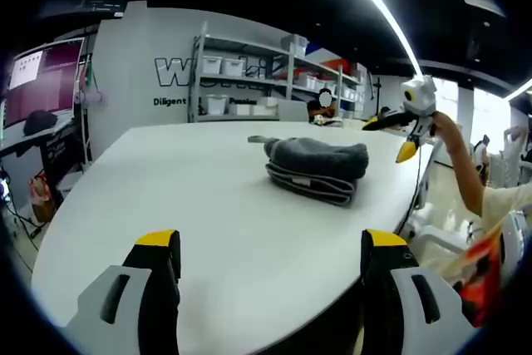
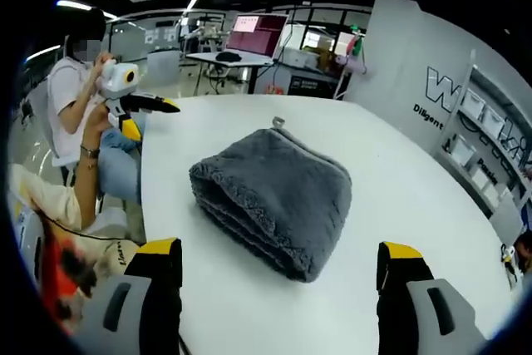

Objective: Fold the towel on the table until its edges align and the towel forms a compact rectangular stack.

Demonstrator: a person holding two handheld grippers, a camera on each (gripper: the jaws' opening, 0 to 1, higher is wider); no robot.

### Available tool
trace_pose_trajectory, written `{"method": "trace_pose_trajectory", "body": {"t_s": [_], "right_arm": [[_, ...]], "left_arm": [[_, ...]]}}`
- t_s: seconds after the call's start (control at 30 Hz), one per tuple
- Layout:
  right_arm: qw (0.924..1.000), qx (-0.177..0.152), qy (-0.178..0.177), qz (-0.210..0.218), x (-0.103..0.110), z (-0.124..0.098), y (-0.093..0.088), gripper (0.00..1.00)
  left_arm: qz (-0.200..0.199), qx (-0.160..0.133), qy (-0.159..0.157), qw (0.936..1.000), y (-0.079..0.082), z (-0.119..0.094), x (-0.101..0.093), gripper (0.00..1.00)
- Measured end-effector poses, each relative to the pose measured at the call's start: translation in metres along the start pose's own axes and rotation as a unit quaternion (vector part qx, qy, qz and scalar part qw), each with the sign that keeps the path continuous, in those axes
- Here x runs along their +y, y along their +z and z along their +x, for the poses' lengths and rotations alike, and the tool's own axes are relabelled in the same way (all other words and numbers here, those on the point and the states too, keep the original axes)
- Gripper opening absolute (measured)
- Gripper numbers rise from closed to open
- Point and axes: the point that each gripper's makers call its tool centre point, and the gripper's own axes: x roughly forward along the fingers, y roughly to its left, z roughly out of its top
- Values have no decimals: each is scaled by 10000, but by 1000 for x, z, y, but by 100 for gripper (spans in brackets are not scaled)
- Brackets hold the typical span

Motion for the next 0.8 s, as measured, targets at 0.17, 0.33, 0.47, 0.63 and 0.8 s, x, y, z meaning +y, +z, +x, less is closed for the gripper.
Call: {"method": "trace_pose_trajectory", "body": {"t_s": [0.17,0.33,0.47,0.63,0.8], "right_arm": [[9991,-355,-195,110,-3,-13,-12,99],[9971,-599,-390,270,-6,-19,-30,99],[9947,-849,-452,372,-5,-25,-43,99],[9917,-1072,-525,483,-9,-36,-53,99],[9898,-1186,-576,534,-12,-41,-59,99]], "left_arm": [[73,-16,-68,9999,3,2,-6,87],[221,-69,-198,9995,10,8,-22,87],[256,-293,-295,9988,20,13,-35,82],[458,-275,-395,9978,26,23,-58,83],[473,-524,-648,9954,37,29,-81,82]]}}
